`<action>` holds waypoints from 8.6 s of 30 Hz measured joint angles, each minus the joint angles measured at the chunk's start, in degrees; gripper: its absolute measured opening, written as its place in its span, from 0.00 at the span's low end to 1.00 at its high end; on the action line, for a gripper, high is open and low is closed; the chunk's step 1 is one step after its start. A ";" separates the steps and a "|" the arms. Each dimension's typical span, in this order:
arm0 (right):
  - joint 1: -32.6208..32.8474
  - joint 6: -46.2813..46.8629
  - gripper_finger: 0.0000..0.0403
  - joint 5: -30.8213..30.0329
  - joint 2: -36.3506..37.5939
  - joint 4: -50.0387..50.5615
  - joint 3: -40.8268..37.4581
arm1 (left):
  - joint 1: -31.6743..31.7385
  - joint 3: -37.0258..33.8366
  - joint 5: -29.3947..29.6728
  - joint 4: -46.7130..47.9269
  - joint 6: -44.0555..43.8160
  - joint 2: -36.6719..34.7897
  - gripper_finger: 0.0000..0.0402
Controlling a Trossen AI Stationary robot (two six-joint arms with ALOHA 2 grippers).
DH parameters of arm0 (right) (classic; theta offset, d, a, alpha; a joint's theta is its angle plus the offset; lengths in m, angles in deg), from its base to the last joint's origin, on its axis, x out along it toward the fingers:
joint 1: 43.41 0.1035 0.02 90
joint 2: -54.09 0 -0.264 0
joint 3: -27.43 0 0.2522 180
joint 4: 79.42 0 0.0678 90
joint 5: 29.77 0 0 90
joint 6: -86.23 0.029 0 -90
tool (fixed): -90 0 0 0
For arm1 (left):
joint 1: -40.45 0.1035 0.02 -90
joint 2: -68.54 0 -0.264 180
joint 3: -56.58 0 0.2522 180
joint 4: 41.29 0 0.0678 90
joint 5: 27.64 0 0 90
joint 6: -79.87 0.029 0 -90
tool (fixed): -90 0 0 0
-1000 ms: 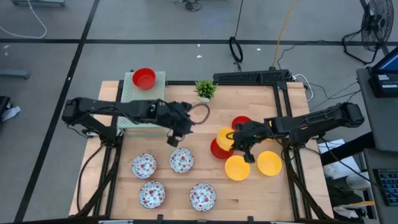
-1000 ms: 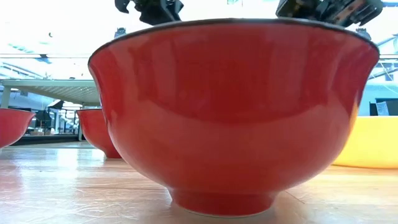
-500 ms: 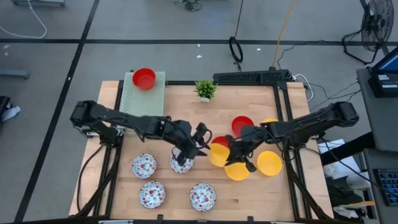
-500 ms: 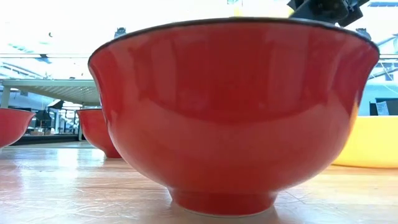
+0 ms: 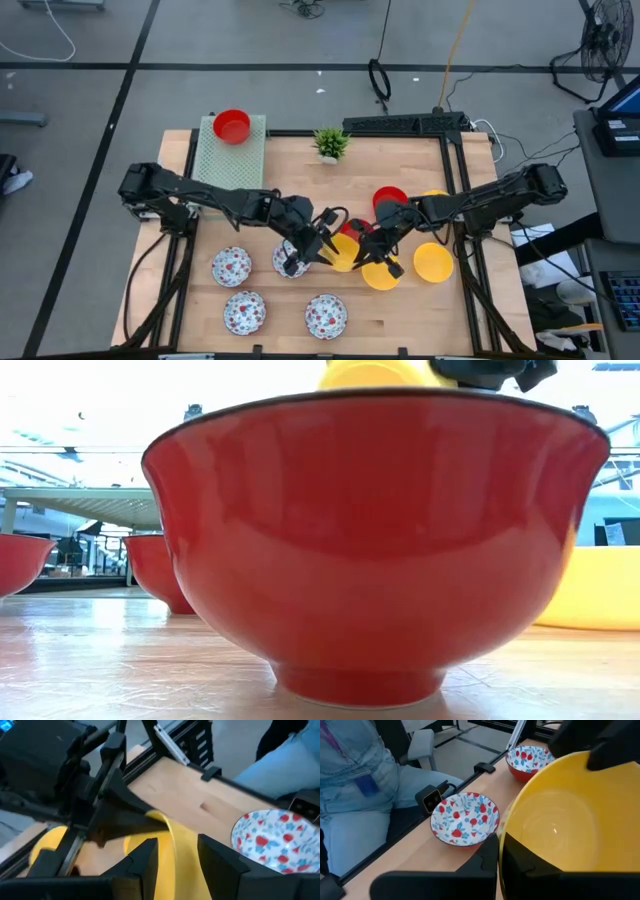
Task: Pick & Place Mini bowls
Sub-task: Put the yellow bowl on the shelf, then put the red and white bowl on the shelf
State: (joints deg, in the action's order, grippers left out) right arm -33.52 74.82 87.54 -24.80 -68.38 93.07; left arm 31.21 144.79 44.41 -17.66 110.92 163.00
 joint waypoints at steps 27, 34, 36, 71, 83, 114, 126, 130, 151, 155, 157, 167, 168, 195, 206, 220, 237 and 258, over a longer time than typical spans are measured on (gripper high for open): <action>-0.02 -1.53 0.00 -0.13 0.06 3.90 0.94 | -0.13 0.00 -2.18 1.27 -13.53 0.10 0.02; -0.02 -1.71 0.00 -0.15 0.04 3.87 0.94 | -0.13 0.00 -2.38 1.55 -13.57 0.10 0.01; -0.02 -1.73 0.02 -0.21 0.04 3.67 0.94 | -0.14 0.00 -2.54 1.67 -13.57 0.10 0.01; -0.11 4.98 0.44 -33.64 26.23 27.49 0.87 | 5.05 -0.04 13.83 8.57 -15.11 -2.93 0.00; -0.11 6.40 0.43 -36.50 25.86 29.53 0.83 | 9.46 -0.02 33.05 27.82 -24.96 -16.73 0.00; -0.13 6.03 0.42 -36.52 23.40 30.38 -2.99 | 9.58 -10.81 56.24 72.92 -88.17 -26.11 0.00; -0.13 6.03 0.42 -36.52 23.42 30.36 -3.02 | 9.97 -13.64 60.37 73.04 -92.56 -26.08 0.00; -0.13 6.03 0.42 -36.52 23.42 30.31 -3.02 | 11.44 -13.64 61.96 73.00 -91.90 -26.08 0.00; -0.13 6.16 0.42 -36.50 23.42 27.82 -3.02 | 18.60 -13.64 64.81 66.25 -85.63 -26.08 0.00; -0.13 6.08 0.42 -36.50 23.42 27.82 -3.02 | 18.69 -13.66 64.64 66.24 -86.70 -26.08 0.00; -0.13 6.07 0.42 -36.50 23.42 27.82 -3.02 | 18.62 -14.66 64.71 65.62 -88.36 -26.13 0.00; -0.15 5.12 0.42 -36.50 23.42 27.85 -3.02 | 18.54 -20.00 66.24 62.93 -91.73 -26.07 0.01; -0.15 4.85 0.42 -36.50 23.42 27.84 -3.02 | 18.54 -20.00 66.73 62.70 -91.58 -26.08 0.01; -0.15 5.24 0.42 -36.48 23.42 27.65 -3.04 | 18.97 -19.87 67.64 60.14 -89.71 -26.30 0.20; -0.15 5.18 0.42 -36.47 23.42 27.85 -3.04 | 18.95 -15.87 66.99 60.80 -87.14 -27.25 0.36; -0.14 5.18 0.42 -36.47 23.42 27.32 -3.04 | 15.62 -7.81 47.67 45.08 -70.08 -27.84 0.37; -0.11 9.09 0.42 -36.13 23.42 27.39 -3.04 | -0.74 -7.83 35.97 26.04 -56.76 -21.81 0.37; -0.08 7.73 0.42 -36.06 23.42 27.61 -3.04 | -15.83 -7.87 28.38 23.25 -52.66 -2.53 0.37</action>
State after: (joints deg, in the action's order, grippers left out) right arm -33.60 82.54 51.48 -1.37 -40.78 90.03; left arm 15.38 136.92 72.80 5.59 58.25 160.46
